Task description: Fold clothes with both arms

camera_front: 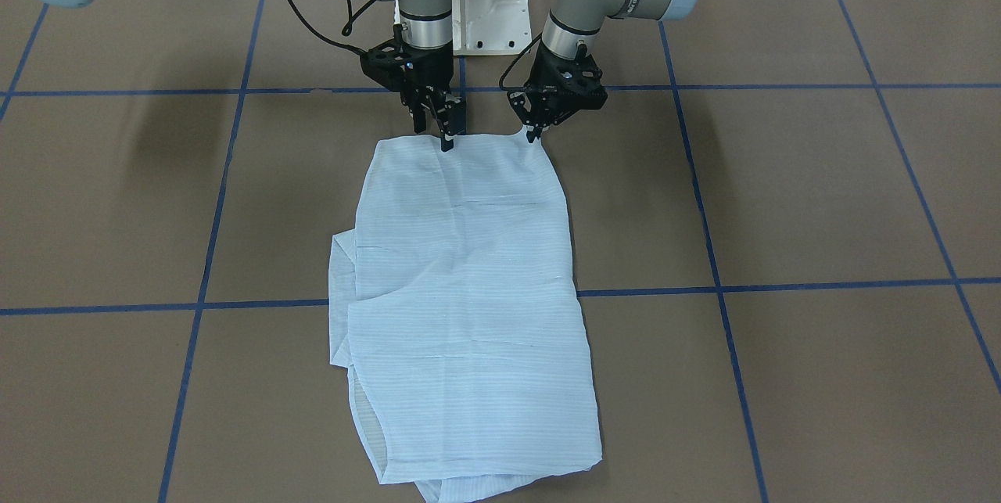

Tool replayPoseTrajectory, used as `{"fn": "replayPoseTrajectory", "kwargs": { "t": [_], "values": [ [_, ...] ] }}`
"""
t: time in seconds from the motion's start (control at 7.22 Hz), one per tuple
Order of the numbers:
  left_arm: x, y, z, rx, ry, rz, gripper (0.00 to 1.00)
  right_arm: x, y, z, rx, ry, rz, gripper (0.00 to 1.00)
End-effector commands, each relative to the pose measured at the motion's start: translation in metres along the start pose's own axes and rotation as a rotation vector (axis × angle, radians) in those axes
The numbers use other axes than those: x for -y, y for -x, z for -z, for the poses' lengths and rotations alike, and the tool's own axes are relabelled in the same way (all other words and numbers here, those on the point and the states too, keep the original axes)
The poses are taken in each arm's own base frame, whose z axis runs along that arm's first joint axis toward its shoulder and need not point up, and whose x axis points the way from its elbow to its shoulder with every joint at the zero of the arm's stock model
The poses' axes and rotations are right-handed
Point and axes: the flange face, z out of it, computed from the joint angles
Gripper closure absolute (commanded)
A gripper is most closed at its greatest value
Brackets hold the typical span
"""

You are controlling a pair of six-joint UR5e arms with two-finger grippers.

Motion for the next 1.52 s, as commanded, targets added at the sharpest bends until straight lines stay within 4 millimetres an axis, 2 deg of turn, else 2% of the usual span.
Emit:
{"fn": "replayPoseTrajectory", "kwargs": {
  "t": [0.0, 0.42, 0.55, 0.83, 0.97, 1.25, 1.38],
  "values": [
    [0.0, -0.001, 0.001, -0.003, 0.0, 0.0, 1.0, 0.0, -0.001, -0.004, -0.006, -0.01, 0.005, 0.22],
    [0.0, -0.001, 0.001, -0.003, 0.0, 0.0, 1.0, 0.001, -0.004, -0.012, -0.027, -0.032, 0.019, 0.23],
    [0.0, 0.0, 0.001, -0.002, 0.0, 0.0, 1.0, 0.0, -0.002, -0.011, -0.022, -0.034, 0.011, 0.34],
    [0.0, -0.001, 0.001, -0.003, -0.002, 0.0, 1.0, 0.002, 0.0, -0.01, -0.004, -0.047, -0.008, 0.87],
    [0.0, -0.001, 0.001, -0.003, -0.002, 0.0, 1.0, 0.002, 0.0, -0.011, -0.003, -0.05, -0.014, 1.0],
    [0.0, -0.001, 0.001, -0.003, 0.0, 0.0, 1.0, 0.005, 0.004, -0.008, 0.008, -0.048, -0.021, 1.0],
    [0.0, -0.009, 0.005, -0.018, -0.001, 0.0, 1.0, 0.007, 0.01, -0.001, 0.02, -0.042, -0.028, 1.0]
  ]
}}
